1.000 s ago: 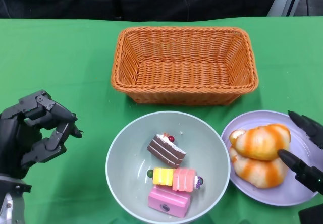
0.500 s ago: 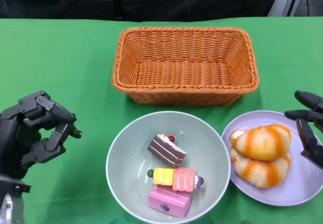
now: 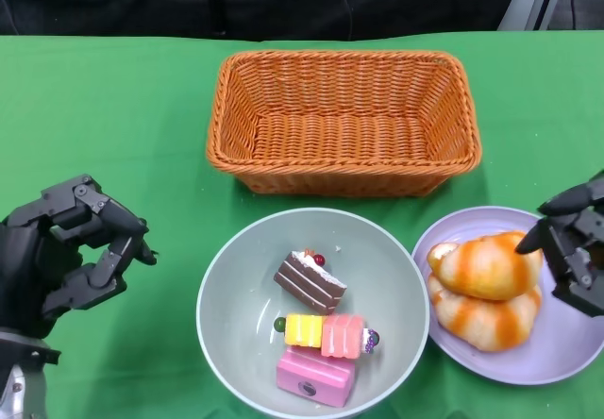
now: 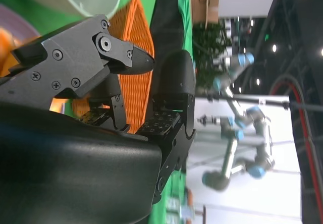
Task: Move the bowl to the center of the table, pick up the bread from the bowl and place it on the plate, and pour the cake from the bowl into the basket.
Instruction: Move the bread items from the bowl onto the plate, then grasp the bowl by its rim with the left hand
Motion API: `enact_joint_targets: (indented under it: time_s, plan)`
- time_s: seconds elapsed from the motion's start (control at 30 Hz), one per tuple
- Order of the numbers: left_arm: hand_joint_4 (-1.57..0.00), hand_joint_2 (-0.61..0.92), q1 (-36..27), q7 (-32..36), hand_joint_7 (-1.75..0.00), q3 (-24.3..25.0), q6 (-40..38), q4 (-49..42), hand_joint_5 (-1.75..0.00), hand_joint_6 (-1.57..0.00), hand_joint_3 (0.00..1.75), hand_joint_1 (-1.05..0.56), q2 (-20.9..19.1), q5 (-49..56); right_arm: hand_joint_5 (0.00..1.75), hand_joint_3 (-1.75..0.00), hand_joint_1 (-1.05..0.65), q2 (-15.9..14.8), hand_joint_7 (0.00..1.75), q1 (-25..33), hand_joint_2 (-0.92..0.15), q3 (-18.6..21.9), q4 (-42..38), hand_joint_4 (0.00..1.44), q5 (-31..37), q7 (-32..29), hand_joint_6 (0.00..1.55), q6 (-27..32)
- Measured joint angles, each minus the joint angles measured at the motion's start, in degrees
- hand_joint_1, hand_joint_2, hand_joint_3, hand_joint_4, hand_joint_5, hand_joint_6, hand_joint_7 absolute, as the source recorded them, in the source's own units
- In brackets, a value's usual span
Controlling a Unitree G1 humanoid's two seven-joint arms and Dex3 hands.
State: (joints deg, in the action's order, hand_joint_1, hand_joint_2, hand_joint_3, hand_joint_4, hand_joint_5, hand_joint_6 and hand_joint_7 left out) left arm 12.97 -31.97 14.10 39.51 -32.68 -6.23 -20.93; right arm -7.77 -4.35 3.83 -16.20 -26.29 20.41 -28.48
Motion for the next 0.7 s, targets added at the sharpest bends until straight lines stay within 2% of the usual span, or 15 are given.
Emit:
enact_joint_targets:
  time_s: [0.13, 0.27, 0.3, 0.37, 0.6, 0.63, 0.7]
  plan:
    - [-0.86, 0.73, -0.1, -0.7, -1.08, -0.2, 0.1, 0.0, -1.39, -0.90, 0.72, -0.12, 0.0, 0.0, 1.56, -1.04, -0.08, 1.2, 1.26, 0.3, -0.50, 0.1, 1.4, 0.72, 0.7, 1.3, 0.67, 0.9]
    - [-0.86, 0.79, -0.3, -1.1, -1.05, -0.4, 1.5, -0.4, -1.37, -0.90, 0.58, -0.13, 0.2, 0.3, 1.58, -1.07, -0.11, 3.0, 1.30, 1.1, -0.49, -0.1, 3.9, 0.71, 1.3, 1.8, 0.66, 1.9]
    - [-0.82, 0.84, -0.3, -1.1, -0.87, -0.5, 2.2, -0.6, -1.27, -0.92, 0.43, -0.16, 0.3, 0.5, 1.60, -1.08, -0.12, 3.2, 1.33, 1.4, -0.49, -0.2, 4.4, 0.71, 1.7, 2.0, 0.65, 2.2]
    - [-0.81, 0.90, -0.5, -1.1, -0.71, -0.6, 4.1, -1.2, -1.20, -0.96, 0.28, -0.18, 0.4, 1.0, 1.62, -1.09, -0.13, 3.7, 1.35, 2.1, -0.48, -0.2, 5.6, 0.71, 1.8, 2.1, 0.64, 2.8]
    - [-0.81, 0.92, -0.6, -1.1, -0.65, -0.8, 6.1, -2.3, -1.18, -0.98, 0.22, -0.18, 0.5, 1.2, 1.62, -1.10, -0.14, 4.9, 1.37, 2.6, -0.48, 0.0, 6.4, 0.71, 2.5, 2.4, 0.63, 3.8]
    - [-0.79, 0.92, -0.8, -1.0, -0.41, -0.9, 6.9, -2.2, -0.88, -0.95, 0.14, -0.23, 0.5, 1.5, 1.64, -1.09, -0.13, 4.9, 1.39, 2.8, -0.49, 0.0, 6.8, 0.72, 2.4, 2.8, 0.64, 4.2]
    - [-0.83, 0.92, -2.5, -0.9, -0.12, -1.6, 9.6, -1.0, -0.52, -0.96, 0.08, -0.26, 0.7, 2.9, 1.64, -1.06, -0.13, 4.9, 1.41, 3.6, -0.51, -0.3, 8.9, 0.73, 1.7, 4.4, 0.64, 5.9]
